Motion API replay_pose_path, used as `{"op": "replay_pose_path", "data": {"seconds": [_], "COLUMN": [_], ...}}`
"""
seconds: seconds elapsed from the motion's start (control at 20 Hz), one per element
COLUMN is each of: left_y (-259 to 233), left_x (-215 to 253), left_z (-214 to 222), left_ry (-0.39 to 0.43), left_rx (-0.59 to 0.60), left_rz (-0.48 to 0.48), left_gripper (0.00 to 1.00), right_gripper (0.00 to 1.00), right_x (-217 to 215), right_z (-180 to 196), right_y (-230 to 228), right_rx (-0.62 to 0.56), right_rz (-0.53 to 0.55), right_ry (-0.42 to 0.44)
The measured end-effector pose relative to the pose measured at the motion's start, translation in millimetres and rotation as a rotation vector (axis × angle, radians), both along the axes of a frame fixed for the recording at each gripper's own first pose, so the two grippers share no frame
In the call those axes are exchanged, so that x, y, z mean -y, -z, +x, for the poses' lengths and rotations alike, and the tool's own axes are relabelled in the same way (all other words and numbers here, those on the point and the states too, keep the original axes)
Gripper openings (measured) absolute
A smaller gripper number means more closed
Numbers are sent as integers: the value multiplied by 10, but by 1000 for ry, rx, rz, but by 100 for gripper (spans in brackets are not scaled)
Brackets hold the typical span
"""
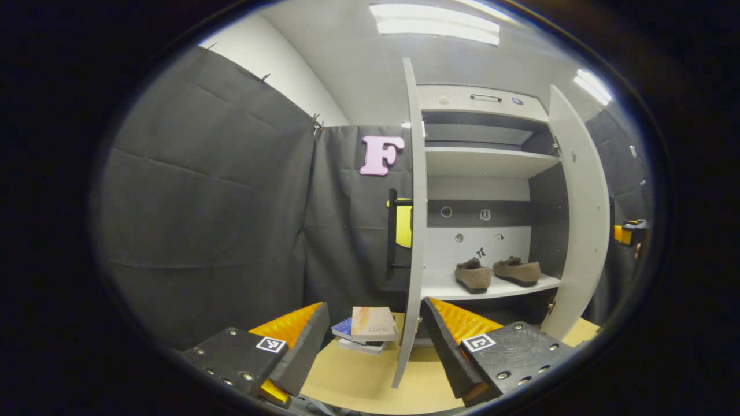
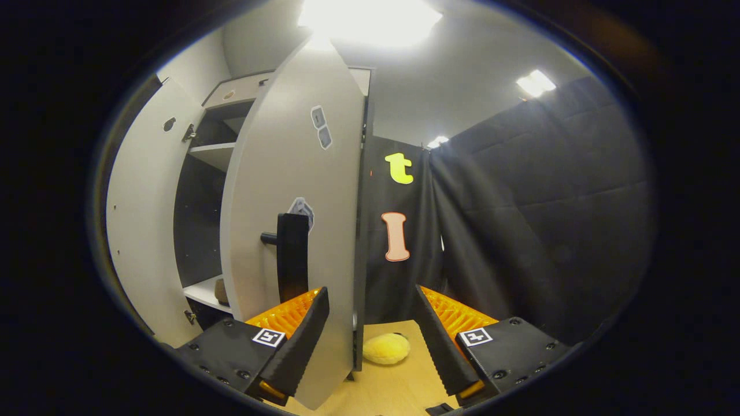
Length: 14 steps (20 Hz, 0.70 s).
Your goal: Grab one shoe with the right hand and put it into the shoe cabinet, grab the other shoe with the left hand and put it into the shoe cabinet; then close the right door with the right hand and the left door with the left hand.
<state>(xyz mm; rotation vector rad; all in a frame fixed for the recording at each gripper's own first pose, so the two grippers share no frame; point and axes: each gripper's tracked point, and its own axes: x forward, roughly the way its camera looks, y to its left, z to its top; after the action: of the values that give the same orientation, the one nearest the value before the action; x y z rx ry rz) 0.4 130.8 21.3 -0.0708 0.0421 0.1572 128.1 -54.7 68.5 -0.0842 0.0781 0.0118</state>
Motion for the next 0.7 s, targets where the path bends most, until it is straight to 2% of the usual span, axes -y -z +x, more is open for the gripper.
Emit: {"op": "replay_pose_path", "data": {"seconds": [0.05,0.15,0.3,0.4,0.6,0.7], "left_y": [0,0,26,25,65,67], "left_x": [-8,1,-53,-115,-234,-273], "left_z": [9,-3,-38,-87,-167,-180], "left_ry": [-5,-13,-36,-52,-88,-100], "left_rx": [-1,-2,-6,-10,-24,-27], "left_rz": [2,6,8,7,8,7], "left_gripper": [99,99,99,99,99,92], "right_gripper": [94,91,94,92,94,94], "right_x": [-63,-191,-441,-619,-947,-1018], "right_z": [20,60,196,294,432,484], "right_y": [-16,10,58,127,223,229], "right_rx": [3,-4,-14,-29,-46,-39], "right_rz": [3,11,32,31,32,18], "right_ry": [-12,-40,-93,-121,-175,-185]}}
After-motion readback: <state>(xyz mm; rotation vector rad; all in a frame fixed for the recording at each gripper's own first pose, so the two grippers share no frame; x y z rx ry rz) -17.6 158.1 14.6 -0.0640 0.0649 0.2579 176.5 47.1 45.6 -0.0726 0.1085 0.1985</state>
